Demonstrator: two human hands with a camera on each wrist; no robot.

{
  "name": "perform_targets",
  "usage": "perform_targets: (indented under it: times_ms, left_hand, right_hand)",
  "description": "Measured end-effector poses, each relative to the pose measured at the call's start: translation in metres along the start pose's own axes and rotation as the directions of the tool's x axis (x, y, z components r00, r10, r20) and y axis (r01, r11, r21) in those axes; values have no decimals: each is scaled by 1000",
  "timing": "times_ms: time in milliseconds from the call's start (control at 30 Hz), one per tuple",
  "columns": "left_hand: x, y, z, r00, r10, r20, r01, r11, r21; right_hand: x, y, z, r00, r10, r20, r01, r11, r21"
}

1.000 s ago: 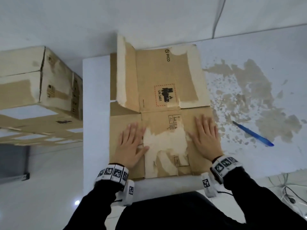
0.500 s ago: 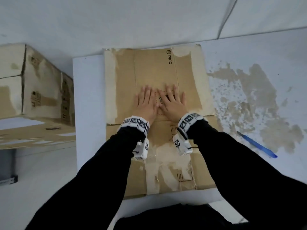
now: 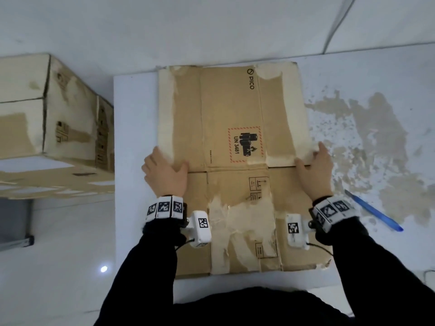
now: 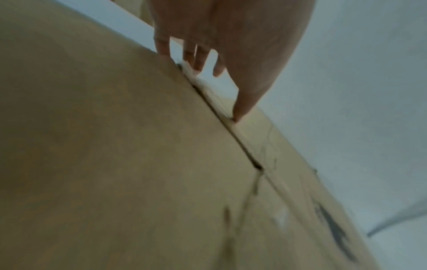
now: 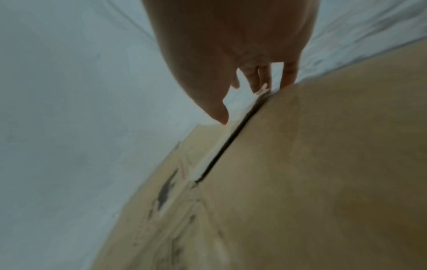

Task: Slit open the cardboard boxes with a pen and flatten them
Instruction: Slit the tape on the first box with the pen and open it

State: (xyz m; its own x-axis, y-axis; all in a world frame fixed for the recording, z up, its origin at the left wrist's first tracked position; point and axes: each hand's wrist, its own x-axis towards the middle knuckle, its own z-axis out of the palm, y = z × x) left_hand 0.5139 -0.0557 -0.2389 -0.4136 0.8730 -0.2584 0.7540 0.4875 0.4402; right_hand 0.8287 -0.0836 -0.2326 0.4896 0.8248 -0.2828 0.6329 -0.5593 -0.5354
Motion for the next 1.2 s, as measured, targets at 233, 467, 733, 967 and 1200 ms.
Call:
perform_targets:
  times_ms: [233,467,733,967,1200]
  left_hand:
    - [-9,-21,-20,973,-225,53,230,923,-310]
    - [-25,6,-29,941,-237,240,330,796,-507]
    - [-94,167,-23,986,34,161,100,651,-752]
    - [-183,357,83,984,137,115,4,629,-777]
    - [-247,495,202,971,193,140,-58,761,-647]
  right_hand:
    - [-18,24,-25,978,70,198,-102,982,159]
    - [-20,36,-72,991,-76,107,30,927,374]
    - [50,101,-225,987,-154,44,103,826,555]
    - [166,220,-384,991,-104,-83,126,928,352]
    - [263,316,-468,981,38,-188,-26,997,67]
